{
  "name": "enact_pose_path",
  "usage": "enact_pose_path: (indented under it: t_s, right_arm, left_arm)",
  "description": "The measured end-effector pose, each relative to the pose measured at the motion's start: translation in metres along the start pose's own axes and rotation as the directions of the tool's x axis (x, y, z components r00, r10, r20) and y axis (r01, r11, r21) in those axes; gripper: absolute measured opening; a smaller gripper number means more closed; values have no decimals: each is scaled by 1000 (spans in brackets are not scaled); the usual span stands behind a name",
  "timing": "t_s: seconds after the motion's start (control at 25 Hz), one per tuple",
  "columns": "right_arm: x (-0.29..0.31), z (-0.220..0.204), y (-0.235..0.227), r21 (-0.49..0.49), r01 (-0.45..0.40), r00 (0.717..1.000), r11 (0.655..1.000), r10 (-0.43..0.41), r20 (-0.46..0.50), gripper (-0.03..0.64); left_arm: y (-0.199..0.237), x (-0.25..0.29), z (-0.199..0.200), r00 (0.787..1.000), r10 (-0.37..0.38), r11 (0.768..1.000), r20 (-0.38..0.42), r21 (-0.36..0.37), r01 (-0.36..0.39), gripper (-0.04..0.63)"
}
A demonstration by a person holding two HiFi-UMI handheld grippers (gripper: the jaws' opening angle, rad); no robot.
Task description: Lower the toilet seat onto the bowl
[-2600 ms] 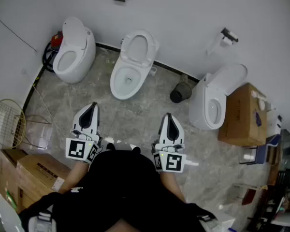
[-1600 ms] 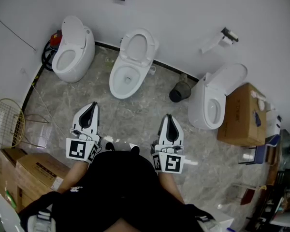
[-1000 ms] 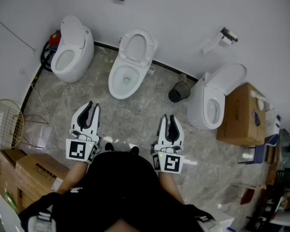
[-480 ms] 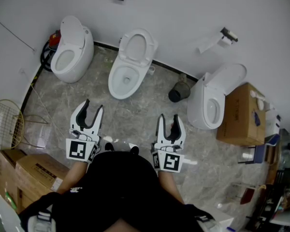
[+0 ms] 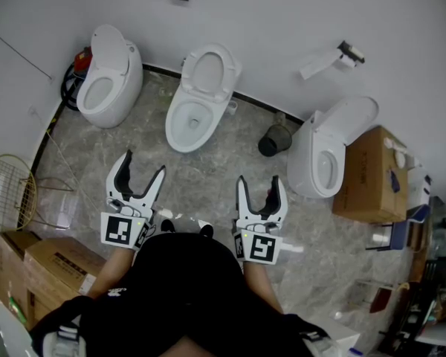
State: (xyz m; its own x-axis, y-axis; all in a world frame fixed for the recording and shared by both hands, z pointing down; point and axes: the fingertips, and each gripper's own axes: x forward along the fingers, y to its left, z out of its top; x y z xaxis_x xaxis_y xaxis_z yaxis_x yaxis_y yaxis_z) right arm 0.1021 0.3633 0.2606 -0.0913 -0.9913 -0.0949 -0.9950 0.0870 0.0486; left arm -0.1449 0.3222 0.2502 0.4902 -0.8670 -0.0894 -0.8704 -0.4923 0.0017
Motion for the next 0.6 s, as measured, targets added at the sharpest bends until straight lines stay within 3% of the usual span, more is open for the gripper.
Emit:
enact_pose_path:
  t_s: [0.16,0.44,0.6]
  right_arm:
    - [0,1,-3,6,5,1000,1000,-5,-3,371]
    - [1,-9,-3,15,0,999,1000,1,-35,436]
    - [-1,-7,-1,5,1,999,1000,-1,-35,445]
  left_arm:
    - [-1,1,2,1000,8,1000,1,17,-8,375]
    - [7,0,2,999,45,999,17,14,-46,533]
    - [11,-3,3,998,52,999,25,15,-53,555]
